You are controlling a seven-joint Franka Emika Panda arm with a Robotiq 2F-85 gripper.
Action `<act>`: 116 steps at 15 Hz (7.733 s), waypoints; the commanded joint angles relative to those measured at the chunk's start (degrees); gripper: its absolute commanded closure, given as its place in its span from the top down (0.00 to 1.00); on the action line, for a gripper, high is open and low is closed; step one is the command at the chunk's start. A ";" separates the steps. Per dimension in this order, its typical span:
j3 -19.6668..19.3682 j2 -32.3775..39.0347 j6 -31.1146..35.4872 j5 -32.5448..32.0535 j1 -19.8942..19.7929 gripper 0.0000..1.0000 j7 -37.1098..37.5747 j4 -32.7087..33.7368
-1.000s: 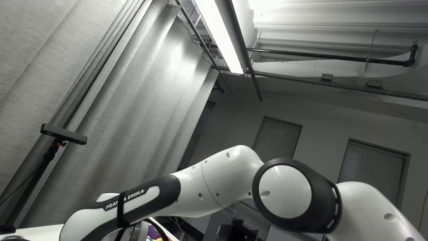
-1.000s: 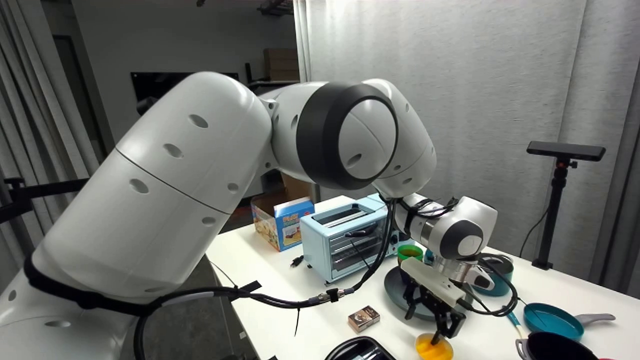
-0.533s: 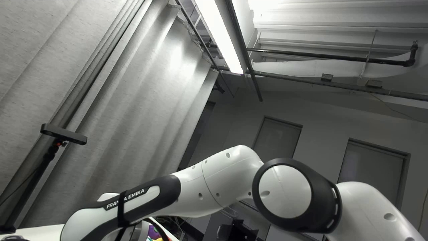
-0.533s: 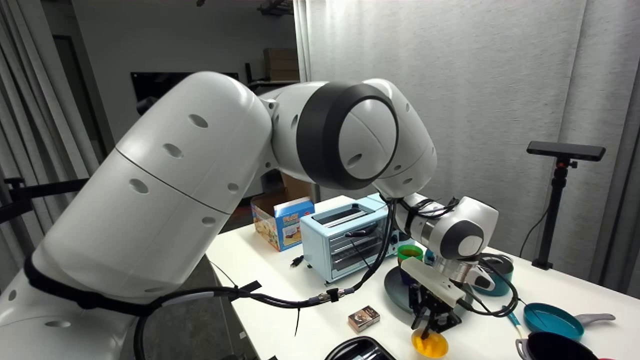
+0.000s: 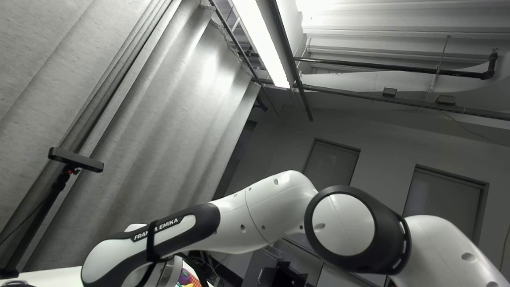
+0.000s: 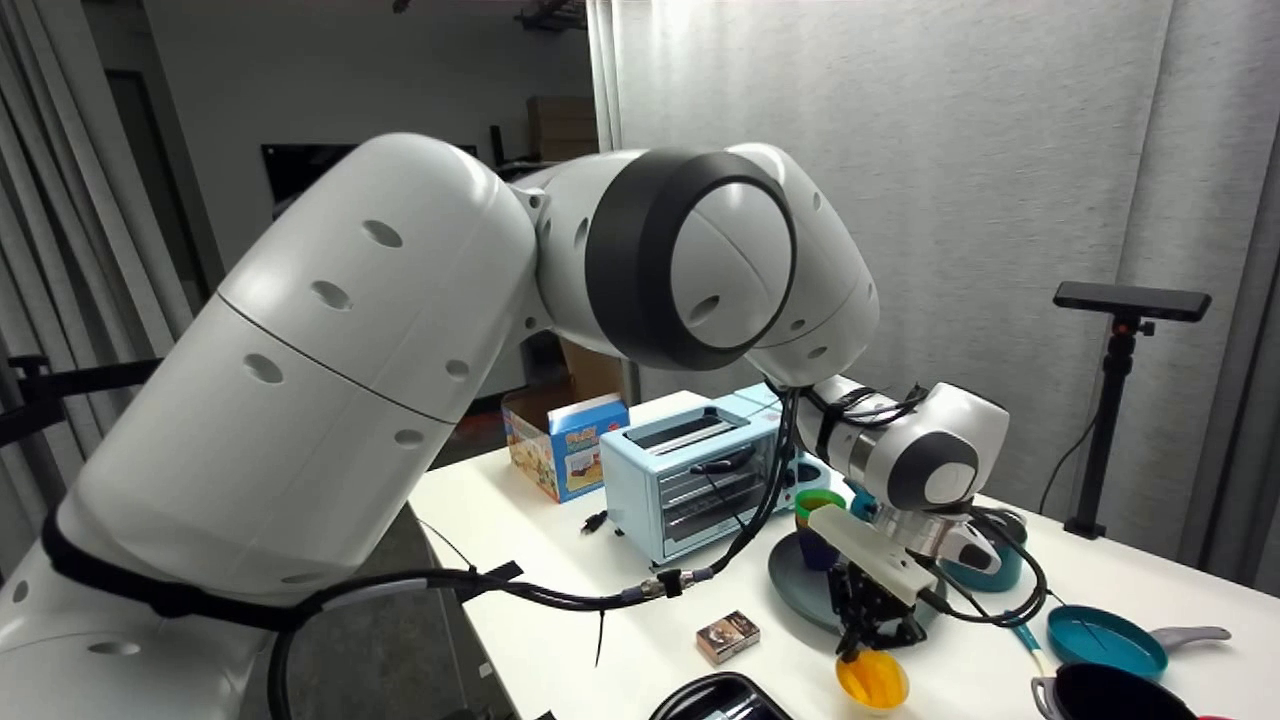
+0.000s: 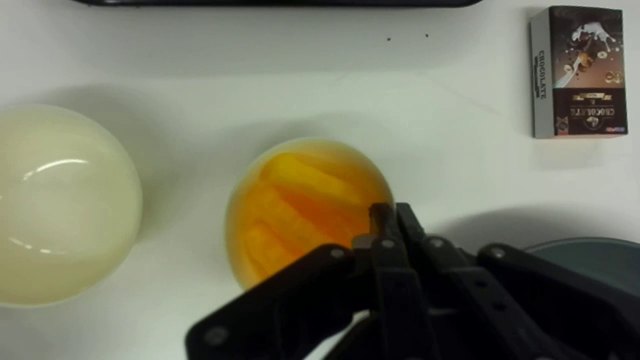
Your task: Pour the contents out of the white bowl
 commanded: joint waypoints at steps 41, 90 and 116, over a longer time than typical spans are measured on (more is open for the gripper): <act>-1.77 -11.77 5.28 17.62 -9.27 0.01 -8.55 -10.41; -4.50 -16.41 4.79 45.94 -13.90 0.01 -39.44 -21.74; -7.41 -18.81 1.25 59.39 -14.21 0.01 -56.06 -24.75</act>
